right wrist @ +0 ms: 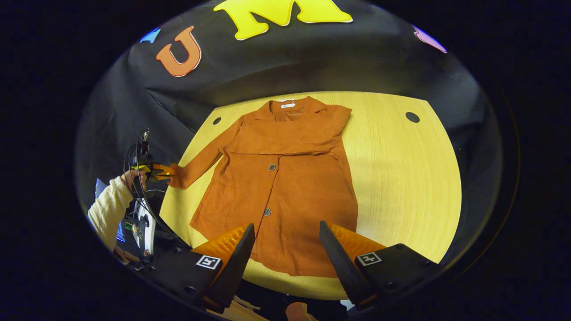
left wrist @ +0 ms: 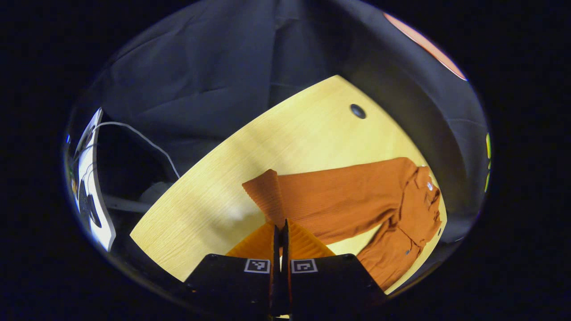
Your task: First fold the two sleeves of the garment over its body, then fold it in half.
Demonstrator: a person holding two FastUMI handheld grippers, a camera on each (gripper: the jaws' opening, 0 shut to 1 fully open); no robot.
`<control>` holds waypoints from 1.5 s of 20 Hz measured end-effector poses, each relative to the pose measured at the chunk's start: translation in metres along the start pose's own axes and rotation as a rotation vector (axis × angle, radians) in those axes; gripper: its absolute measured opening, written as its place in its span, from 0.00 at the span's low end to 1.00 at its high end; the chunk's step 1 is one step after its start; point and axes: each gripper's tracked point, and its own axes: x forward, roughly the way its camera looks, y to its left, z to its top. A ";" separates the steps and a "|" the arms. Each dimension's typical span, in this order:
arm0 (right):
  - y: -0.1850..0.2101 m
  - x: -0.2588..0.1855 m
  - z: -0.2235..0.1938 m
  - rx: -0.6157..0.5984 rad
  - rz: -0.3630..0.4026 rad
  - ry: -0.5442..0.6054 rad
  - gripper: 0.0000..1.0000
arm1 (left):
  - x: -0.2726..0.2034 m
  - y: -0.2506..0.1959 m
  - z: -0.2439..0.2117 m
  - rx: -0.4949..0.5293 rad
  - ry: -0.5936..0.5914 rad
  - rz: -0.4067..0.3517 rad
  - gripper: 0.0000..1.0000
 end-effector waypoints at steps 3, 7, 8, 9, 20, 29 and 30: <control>-0.009 -0.003 -0.008 0.019 0.033 0.011 0.89 | -0.018 -0.067 0.007 0.041 -0.024 -0.082 0.03; -0.036 -0.010 -0.012 0.050 0.040 0.011 0.94 | -0.034 -0.158 0.008 0.185 -0.048 -0.144 0.03; -0.043 -0.012 -0.011 0.066 0.042 0.008 0.94 | -0.035 -0.186 0.003 0.216 -0.047 -0.161 0.03; -0.051 -0.015 -0.011 0.080 0.040 0.002 0.94 | -0.037 -0.215 -0.003 0.245 -0.042 -0.182 0.03; -0.159 -0.044 -0.009 0.228 -0.005 -0.067 0.94 | -0.026 -0.472 -0.101 0.523 0.020 -0.367 0.03; -0.232 -0.061 -0.048 0.382 -0.061 -0.067 0.94 | 0.029 -0.548 -0.186 0.611 0.083 -0.347 0.08; -0.239 -0.064 -0.050 0.394 -0.071 -0.072 0.94 | 0.032 -0.549 -0.191 0.596 0.093 -0.337 0.00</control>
